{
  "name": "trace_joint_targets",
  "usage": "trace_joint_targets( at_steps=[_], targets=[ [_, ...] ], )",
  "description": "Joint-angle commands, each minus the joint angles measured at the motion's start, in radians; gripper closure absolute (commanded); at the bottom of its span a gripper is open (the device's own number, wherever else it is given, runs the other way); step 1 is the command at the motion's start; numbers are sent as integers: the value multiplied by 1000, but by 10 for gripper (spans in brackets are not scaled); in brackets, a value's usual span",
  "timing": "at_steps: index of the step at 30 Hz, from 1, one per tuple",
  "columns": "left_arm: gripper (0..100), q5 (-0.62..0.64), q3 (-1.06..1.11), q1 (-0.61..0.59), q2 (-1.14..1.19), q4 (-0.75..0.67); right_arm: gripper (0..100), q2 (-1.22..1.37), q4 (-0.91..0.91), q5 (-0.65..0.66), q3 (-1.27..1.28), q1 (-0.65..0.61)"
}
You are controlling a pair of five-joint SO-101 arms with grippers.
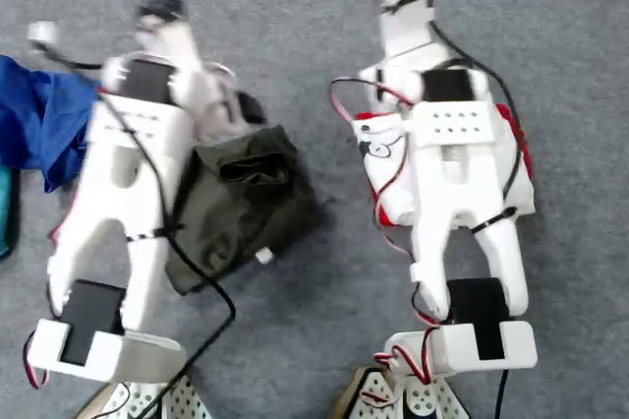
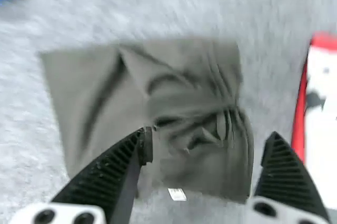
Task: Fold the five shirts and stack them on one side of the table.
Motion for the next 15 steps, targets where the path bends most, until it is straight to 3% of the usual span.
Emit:
trace_joint_targets(
  at_steps=[1,5,10,15],
  targets=[
    [816,11,-106,-169,-4,35,995,-59,51,83,-41,-104],
    [969,-89,6,-315,-4,-3,995,-53,175,222,-81,-269],
    [981,-198,308,-419,-5,-120,995,-50,296,298,-120,-450],
    [981,-219,626,-491,-15,-368,995,59,304,321,-124,-573]
  ],
)
